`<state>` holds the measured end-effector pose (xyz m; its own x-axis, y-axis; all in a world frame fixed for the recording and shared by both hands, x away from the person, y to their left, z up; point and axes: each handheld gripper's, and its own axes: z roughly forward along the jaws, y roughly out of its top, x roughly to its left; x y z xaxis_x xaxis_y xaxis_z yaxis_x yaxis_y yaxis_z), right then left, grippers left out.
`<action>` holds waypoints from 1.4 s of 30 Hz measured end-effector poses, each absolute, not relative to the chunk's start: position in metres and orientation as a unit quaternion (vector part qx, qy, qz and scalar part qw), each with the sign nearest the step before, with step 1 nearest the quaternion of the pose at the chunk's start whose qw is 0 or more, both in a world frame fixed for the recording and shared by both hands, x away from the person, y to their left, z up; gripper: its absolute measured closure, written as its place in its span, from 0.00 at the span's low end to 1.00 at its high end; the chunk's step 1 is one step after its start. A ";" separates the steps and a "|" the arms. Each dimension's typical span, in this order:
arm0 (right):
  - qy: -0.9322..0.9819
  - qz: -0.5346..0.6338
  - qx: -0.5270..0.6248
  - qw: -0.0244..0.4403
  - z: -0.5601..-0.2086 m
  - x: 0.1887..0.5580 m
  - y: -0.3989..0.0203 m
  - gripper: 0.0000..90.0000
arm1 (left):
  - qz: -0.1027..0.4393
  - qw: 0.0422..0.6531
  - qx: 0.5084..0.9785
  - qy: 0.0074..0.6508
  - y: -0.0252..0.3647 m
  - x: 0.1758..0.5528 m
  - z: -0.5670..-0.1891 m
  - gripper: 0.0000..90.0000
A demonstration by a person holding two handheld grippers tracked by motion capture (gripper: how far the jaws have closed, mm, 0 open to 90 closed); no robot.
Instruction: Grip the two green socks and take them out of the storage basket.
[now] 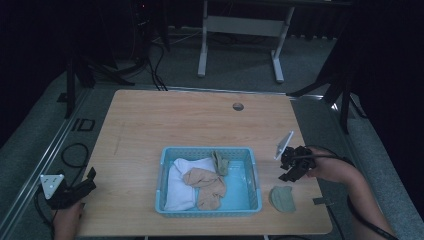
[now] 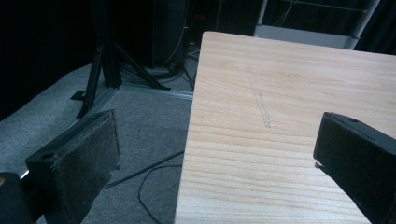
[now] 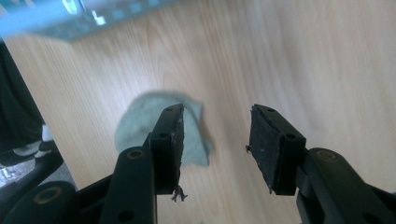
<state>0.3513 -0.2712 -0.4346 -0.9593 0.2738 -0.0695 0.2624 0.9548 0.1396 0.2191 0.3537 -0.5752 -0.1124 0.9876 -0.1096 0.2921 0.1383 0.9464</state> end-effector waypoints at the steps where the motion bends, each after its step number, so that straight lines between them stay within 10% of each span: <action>1: 0.988 0.064 0.130 0.045 -0.432 0.352 -0.266 0.61 | 0.409 0.425 0.513 0.623 0.354 0.219 -0.575 0.01; 42: 0.999 0.043 -0.001 0.021 -0.454 0.373 -0.089 0.54 | 0.406 0.432 0.514 0.620 0.355 0.219 -0.575 0.01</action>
<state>0.3727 -0.0887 -0.4539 -0.9991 -0.0001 -0.0416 -0.0037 0.9963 0.0858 0.2186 0.3548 -0.5754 -0.0988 0.9879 -0.1192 0.2868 0.1430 0.9473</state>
